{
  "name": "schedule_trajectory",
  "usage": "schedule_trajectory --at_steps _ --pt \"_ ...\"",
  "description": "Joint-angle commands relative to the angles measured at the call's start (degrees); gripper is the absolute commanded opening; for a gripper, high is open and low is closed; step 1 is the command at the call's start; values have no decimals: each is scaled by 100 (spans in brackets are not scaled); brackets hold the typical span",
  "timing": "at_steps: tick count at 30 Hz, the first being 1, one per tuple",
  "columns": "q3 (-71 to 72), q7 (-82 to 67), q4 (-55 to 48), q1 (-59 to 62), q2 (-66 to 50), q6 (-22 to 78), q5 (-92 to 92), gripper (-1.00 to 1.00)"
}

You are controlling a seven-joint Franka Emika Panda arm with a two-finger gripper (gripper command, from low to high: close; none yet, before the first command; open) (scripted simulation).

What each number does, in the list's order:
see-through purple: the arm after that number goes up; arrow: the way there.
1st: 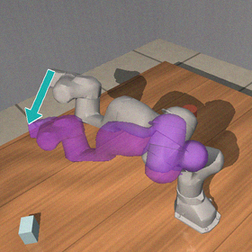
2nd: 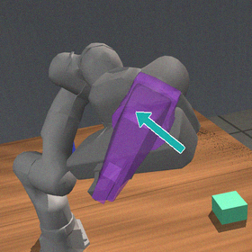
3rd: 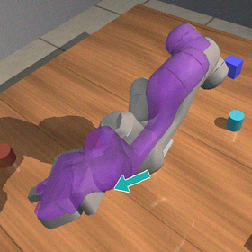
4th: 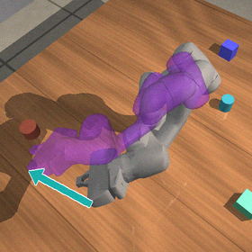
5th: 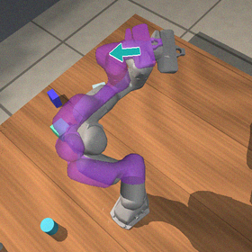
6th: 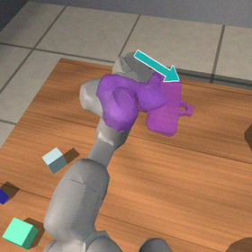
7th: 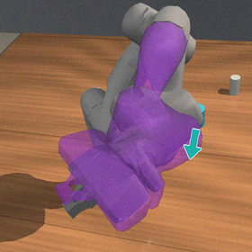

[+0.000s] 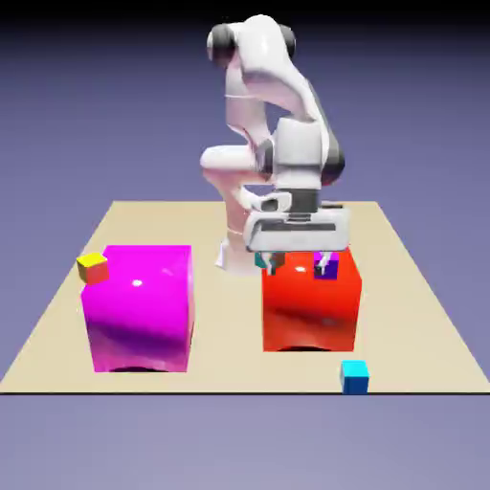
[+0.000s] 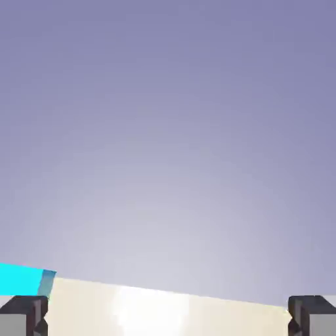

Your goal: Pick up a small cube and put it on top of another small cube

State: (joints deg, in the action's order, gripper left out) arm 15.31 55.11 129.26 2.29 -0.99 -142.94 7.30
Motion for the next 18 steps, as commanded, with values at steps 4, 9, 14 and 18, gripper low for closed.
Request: schedule_trajectory --at_steps 4,9,14,18 --pt "378 312 -784 114 -831 767 180 0" --pt "851 703 -1763 216 -1869 1726 405 0" --pt "1323 1093 -2743 318 -2907 2684 631 0" --pt "1701 1405 -3526 400 -3738 3451 811 0"
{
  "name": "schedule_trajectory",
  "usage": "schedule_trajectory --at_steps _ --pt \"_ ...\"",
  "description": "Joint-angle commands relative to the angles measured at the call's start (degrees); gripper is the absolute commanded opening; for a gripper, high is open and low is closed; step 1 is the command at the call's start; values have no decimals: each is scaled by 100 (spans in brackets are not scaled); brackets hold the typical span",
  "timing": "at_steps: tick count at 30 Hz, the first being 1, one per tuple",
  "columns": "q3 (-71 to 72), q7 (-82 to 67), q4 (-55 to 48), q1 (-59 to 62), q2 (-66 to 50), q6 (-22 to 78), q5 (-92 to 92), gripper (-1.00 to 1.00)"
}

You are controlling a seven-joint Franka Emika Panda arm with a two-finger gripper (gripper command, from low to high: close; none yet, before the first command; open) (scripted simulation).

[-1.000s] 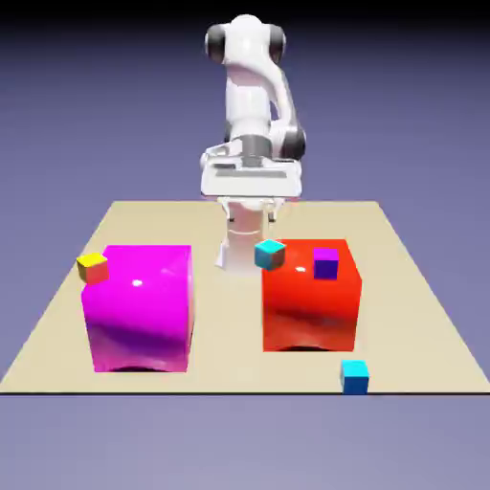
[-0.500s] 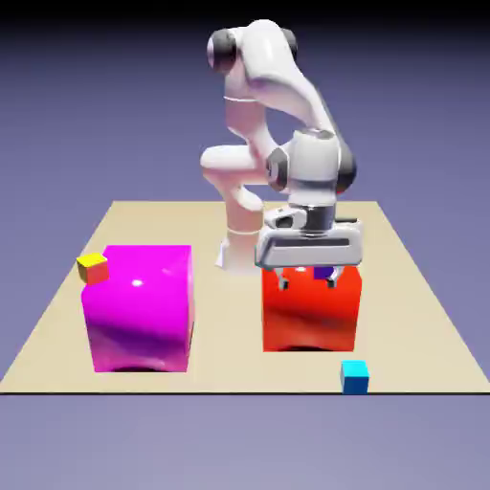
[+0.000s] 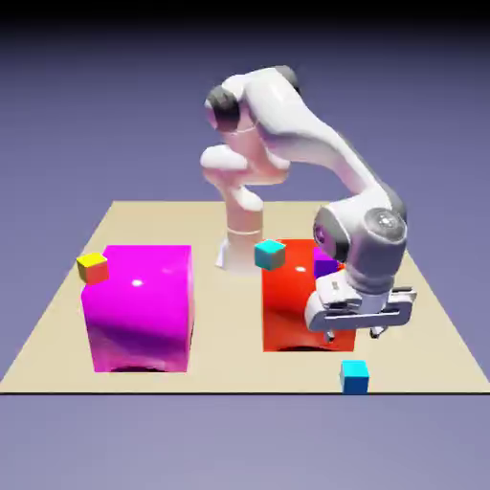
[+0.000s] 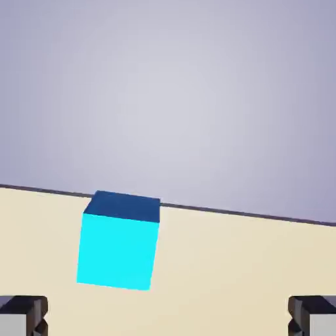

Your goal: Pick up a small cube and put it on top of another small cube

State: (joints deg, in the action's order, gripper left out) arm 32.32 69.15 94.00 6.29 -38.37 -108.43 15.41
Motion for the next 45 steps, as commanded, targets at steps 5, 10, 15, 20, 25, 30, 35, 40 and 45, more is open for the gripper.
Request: schedule_trajectory --at_steps 5,10,15,20,25,30,35,40,45 --pt "473 390 -980 102 -1038 959 225 0" --pt "945 781 -1959 204 -2077 1917 450 0" --pt "1251 1034 -2594 270 -2750 2539 596 0" --pt "1164 1147 -1598 517 -2833 1616 748 0" --pt "1219 1076 -2220 363 -2781 2193 653 -100" --pt "882 747 -2106 188 -2086 2617 346 -100" --pt "305 298 -1342 60 -1048 2740 -45 -100" --pt "-272 -151 -578 -67 -9 2863 -436 -100" --pt "-850 -600 186 -195 1029 2985 -827 -100"
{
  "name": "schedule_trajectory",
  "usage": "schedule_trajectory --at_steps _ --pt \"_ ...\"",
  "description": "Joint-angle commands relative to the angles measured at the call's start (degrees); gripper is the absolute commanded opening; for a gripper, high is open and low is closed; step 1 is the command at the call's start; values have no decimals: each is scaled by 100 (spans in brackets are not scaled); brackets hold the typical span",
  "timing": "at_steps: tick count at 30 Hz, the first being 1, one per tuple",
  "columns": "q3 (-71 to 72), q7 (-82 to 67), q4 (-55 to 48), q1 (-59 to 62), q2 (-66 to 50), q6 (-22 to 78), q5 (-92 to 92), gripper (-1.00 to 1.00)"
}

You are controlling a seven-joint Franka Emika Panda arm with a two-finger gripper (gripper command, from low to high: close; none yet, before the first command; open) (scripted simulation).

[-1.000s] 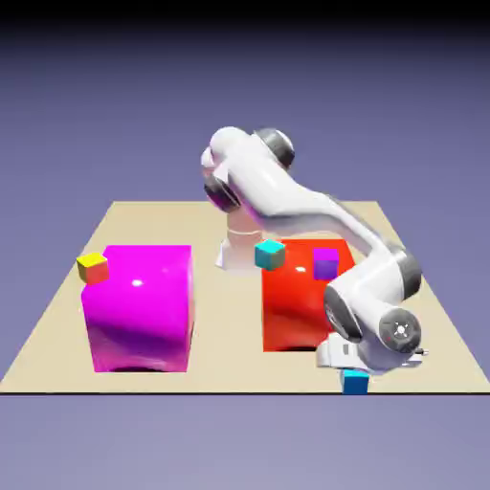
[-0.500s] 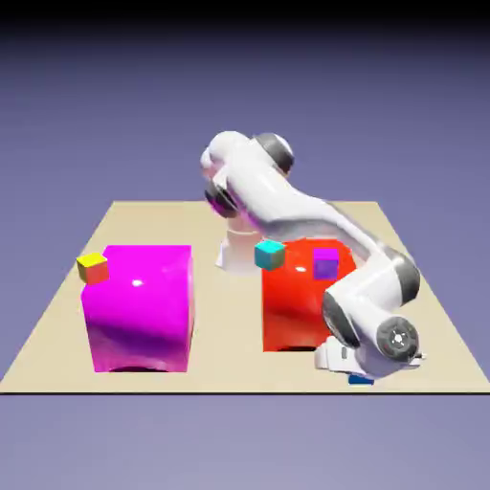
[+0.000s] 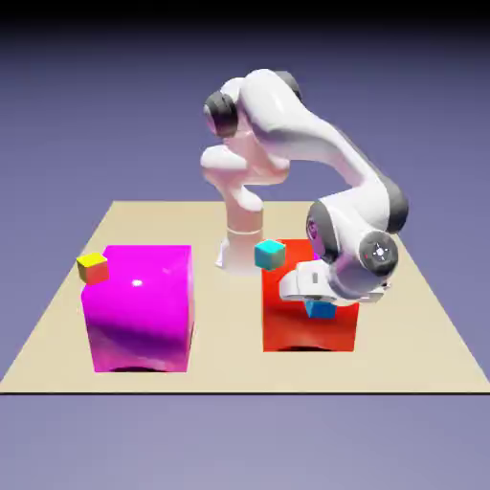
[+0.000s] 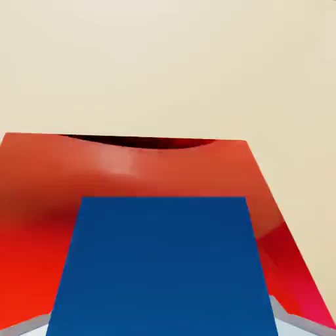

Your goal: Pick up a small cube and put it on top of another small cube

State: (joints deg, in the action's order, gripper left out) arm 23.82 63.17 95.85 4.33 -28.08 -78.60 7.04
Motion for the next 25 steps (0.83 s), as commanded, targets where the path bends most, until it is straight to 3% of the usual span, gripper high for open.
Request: schedule_trajectory --at_steps 1,16,22,23,25 --pt "-115 -92 153 -26 208 27 -68 -100" --pt "-1659 -1292 2195 -367 2984 354 -1114 -100" --pt "-1635 -1338 3346 -391 3209 -572 -1155 -100" --pt "-1635 -1338 3346 -391 3209 -572 -1155 100" --pt "-1639 -1330 3139 -387 3169 -405 -1147 100"
